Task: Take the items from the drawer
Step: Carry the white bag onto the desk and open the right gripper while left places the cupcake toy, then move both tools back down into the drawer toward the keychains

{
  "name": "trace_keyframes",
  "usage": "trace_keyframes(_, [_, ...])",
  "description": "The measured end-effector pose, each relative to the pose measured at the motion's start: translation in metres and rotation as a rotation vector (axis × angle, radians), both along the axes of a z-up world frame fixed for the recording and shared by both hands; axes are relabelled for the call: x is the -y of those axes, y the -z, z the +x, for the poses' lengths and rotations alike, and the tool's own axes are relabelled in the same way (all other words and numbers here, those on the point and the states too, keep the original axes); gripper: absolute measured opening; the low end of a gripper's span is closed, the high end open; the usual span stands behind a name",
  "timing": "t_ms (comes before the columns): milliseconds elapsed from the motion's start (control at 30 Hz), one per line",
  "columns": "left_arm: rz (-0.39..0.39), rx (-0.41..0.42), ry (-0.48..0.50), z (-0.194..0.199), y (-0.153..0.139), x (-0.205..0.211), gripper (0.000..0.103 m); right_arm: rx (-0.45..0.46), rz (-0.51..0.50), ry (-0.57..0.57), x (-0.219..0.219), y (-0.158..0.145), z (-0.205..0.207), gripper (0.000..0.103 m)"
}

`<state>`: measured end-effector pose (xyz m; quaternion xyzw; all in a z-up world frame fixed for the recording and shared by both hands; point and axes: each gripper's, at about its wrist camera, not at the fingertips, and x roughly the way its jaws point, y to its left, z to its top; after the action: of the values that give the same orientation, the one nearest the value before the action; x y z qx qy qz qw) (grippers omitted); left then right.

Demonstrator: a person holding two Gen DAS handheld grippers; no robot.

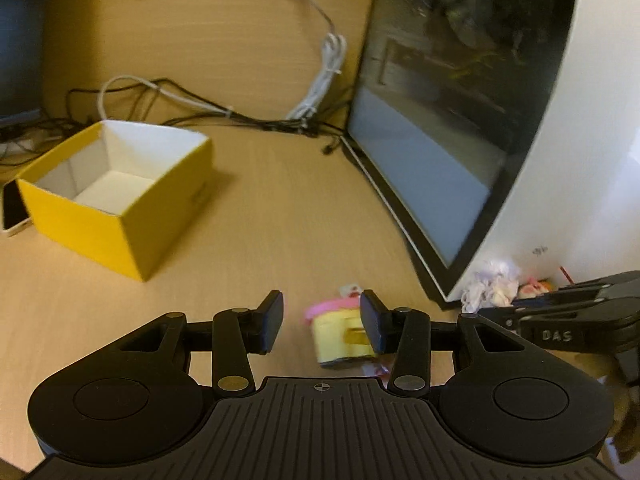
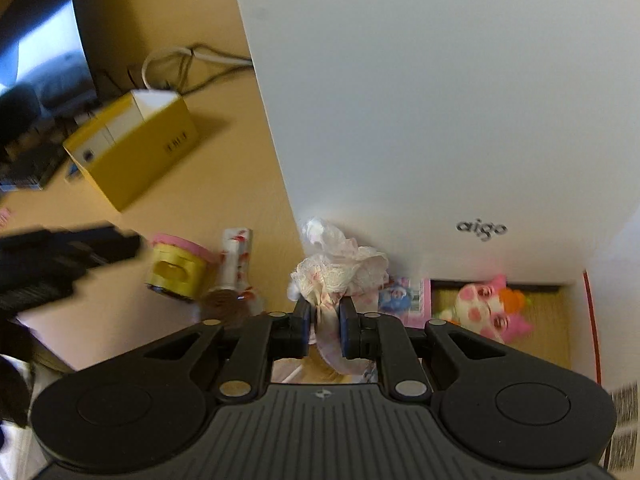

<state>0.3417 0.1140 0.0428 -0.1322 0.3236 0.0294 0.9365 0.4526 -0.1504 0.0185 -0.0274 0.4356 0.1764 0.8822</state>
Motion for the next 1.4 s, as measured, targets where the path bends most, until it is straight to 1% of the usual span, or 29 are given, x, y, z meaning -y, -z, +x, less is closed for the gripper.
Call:
trace_keyframes(33, [0.005,-0.003,-0.005,-0.001,0.000,-0.001,0.046,0.003,-0.015,-0.002,-0.002,0.002,0.001,0.030])
trace_keyframes(67, [0.014,-0.002,-0.011,-0.003,-0.001,-0.002,0.046,0.007,-0.034,0.002,-0.003,0.003,0.002,0.036])
trace_keyframes(100, [0.023,-0.004,-0.017,-0.006,-0.001,-0.002,0.046,0.019,-0.047,0.012,-0.005,0.002,0.003,0.045])
trace_keyframes(133, [0.026,-0.007,-0.021,-0.006,-0.001,-0.004,0.046,0.033,-0.043,0.019,-0.006,0.000,0.002,0.049])
trace_keyframes(200, [0.021,-0.004,-0.021,-0.012,-0.002,-0.004,0.046,0.059,-0.018,0.032,-0.003,-0.007,-0.004,0.050])
trace_keyframes(300, [0.022,0.005,-0.021,-0.020,-0.007,0.002,0.046,0.097,0.018,0.057,0.006,-0.023,-0.020,0.056])
trace_keyframes(433, [0.038,0.019,0.027,-0.037,-0.014,0.017,0.046,0.140,0.057,0.108,0.023,-0.045,-0.044,0.058])
trace_keyframes(500, [0.041,0.008,0.059,-0.047,-0.016,0.029,0.046,0.153,0.066,0.130,0.032,-0.054,-0.055,0.060])
trace_keyframes(533, [0.040,0.000,0.094,-0.054,-0.017,0.035,0.046,0.161,0.070,0.140,0.036,-0.059,-0.062,0.063])
trace_keyframes(633, [0.045,-0.030,0.188,-0.071,-0.015,0.054,0.046,0.199,0.067,0.161,0.044,-0.070,-0.082,0.066])
trace_keyframes(733, [0.050,-0.068,0.285,-0.084,-0.008,0.070,0.046,0.214,0.081,0.180,0.053,-0.078,-0.100,0.067])
trace_keyframes(833, [0.057,-0.137,0.364,-0.090,0.005,0.083,0.046,0.171,0.104,0.167,0.059,-0.082,-0.114,0.067])
trace_keyframes(867, [0.052,-0.157,0.377,-0.092,0.011,0.086,0.046,0.151,0.102,0.159,0.060,-0.082,-0.119,0.067])
trace_keyframes(933, [0.029,-0.207,0.368,-0.096,0.025,0.091,0.046,0.097,0.079,0.160,0.064,-0.078,-0.128,0.067])
trace_keyframes(1067, [-0.005,-0.304,0.404,-0.104,0.047,0.099,0.046,-0.052,0.048,0.144,0.066,-0.053,-0.144,0.067])
trace_keyframes(1167, [-0.035,-0.392,0.445,-0.106,0.067,0.104,0.046,-0.140,0.003,0.126,0.064,-0.028,-0.155,0.067])
trace_keyframes(1200, [-0.050,-0.423,0.435,-0.106,0.072,0.106,0.046,-0.166,-0.008,0.120,0.064,-0.020,-0.159,0.067])
trace_keyframes(1300, [-0.096,-0.522,0.471,-0.099,0.090,0.115,0.046,-0.224,-0.027,0.112,0.063,-0.001,-0.162,0.067])
trace_keyframes(1367, [-0.114,-0.579,0.523,-0.093,0.099,0.126,0.046,-0.250,-0.014,0.111,0.067,0.005,-0.165,0.067])
trace_keyframes(1400, [-0.126,-0.605,0.526,-0.090,0.103,0.131,0.046,-0.261,-0.007,0.111,0.067,0.007,-0.166,0.067])
